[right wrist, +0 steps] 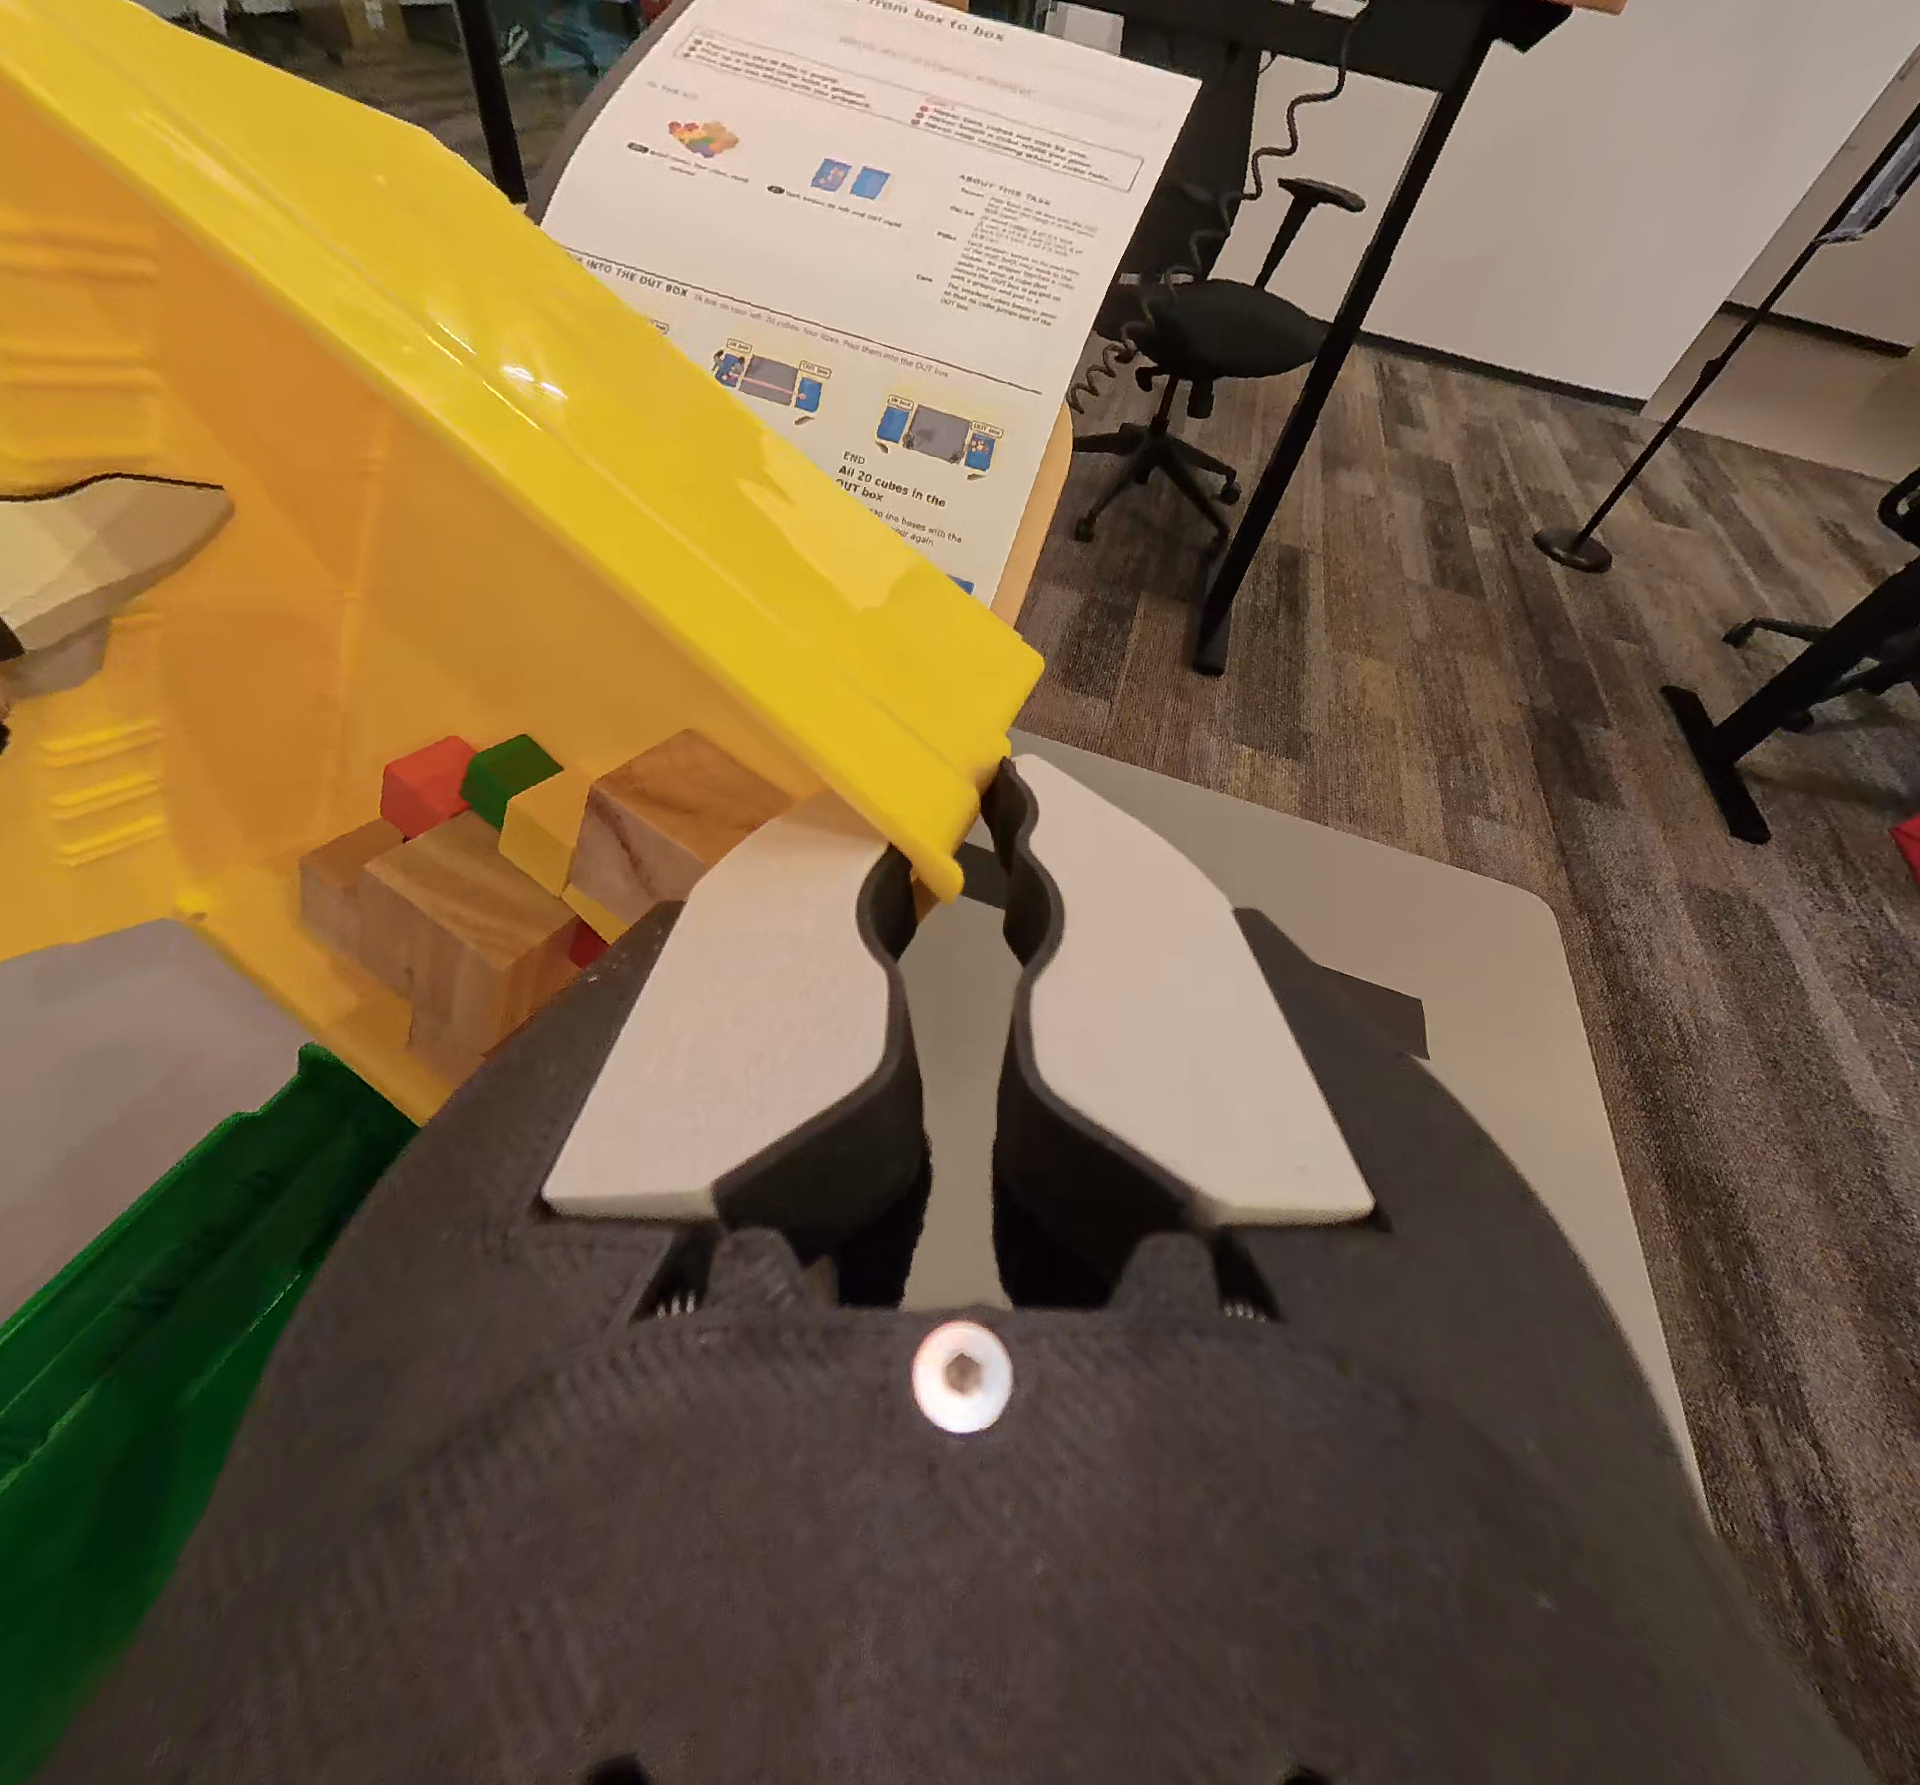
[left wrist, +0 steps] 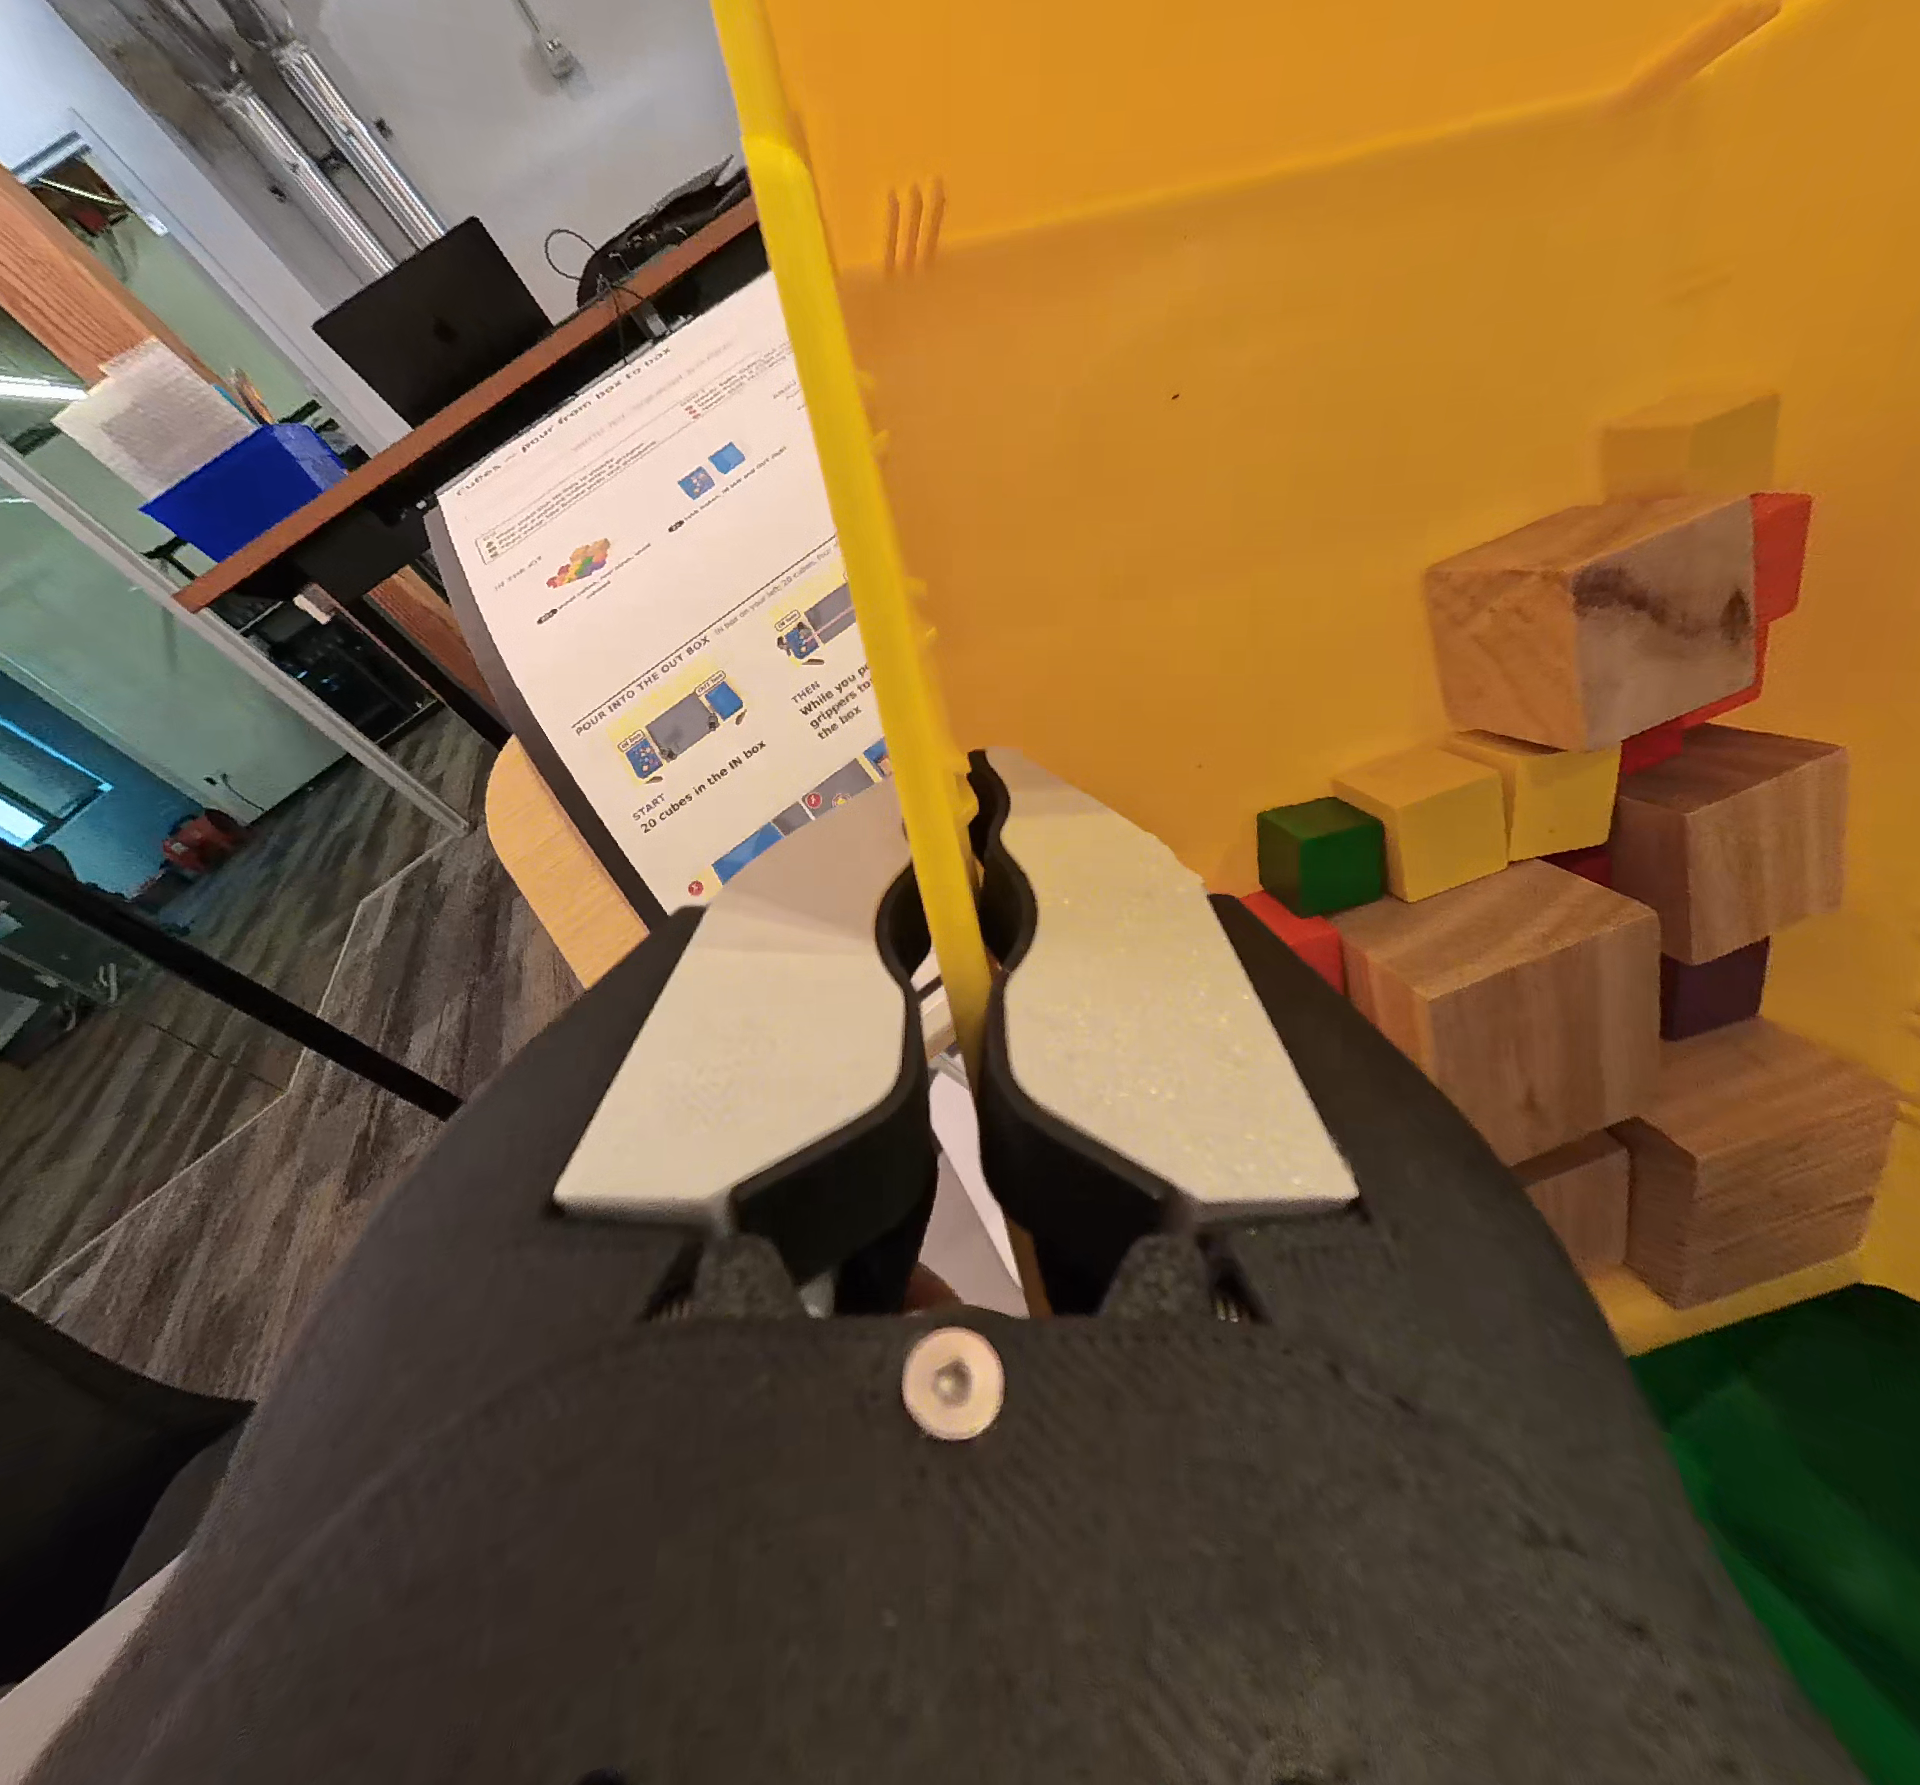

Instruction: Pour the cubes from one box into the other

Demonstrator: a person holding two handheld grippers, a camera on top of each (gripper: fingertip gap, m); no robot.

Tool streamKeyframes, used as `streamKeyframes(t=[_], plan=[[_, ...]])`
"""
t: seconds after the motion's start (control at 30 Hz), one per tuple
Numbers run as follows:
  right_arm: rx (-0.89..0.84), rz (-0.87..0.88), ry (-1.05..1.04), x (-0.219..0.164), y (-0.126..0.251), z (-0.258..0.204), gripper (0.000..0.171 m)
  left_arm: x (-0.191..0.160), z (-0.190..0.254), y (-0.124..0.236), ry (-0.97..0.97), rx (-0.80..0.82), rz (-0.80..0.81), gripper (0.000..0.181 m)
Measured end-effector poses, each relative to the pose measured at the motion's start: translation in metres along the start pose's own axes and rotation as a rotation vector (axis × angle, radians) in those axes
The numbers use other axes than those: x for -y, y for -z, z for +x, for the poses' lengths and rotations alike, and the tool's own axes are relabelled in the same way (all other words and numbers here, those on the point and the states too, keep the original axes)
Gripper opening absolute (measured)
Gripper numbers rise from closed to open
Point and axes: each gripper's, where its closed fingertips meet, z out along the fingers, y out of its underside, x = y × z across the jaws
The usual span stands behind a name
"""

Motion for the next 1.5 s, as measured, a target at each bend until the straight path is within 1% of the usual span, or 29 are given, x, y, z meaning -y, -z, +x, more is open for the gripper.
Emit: streamKeyframes(t=[0.33, 0.8, 1.17, 1.5], plan=[[-0.018, 0.077, 0.018, 0.013, 0.009, 0.001, 0.008, 0.014, -0.005, 0.004, -0.009, 0.055, 0.083, 0.003], [-0.025, 0.13, 0.018, 0.014, 0.016, -0.001, 0.008, 0.012, 0.0, 0.007, -0.002, 0.07, 0.124, 0.003], [-0.024, 0.131, 0.021, 0.009, 0.012, -0.004, 0.008, 0.004, 0.001, 0.004, 0.001, 0.075, 0.131, 0.004], [-0.017, 0.166, 0.032, 0.011, 0.014, -0.008, 0.008, 0.003, 0.0, 0.008, 0.006, 0.091, 0.166, 0.004]])
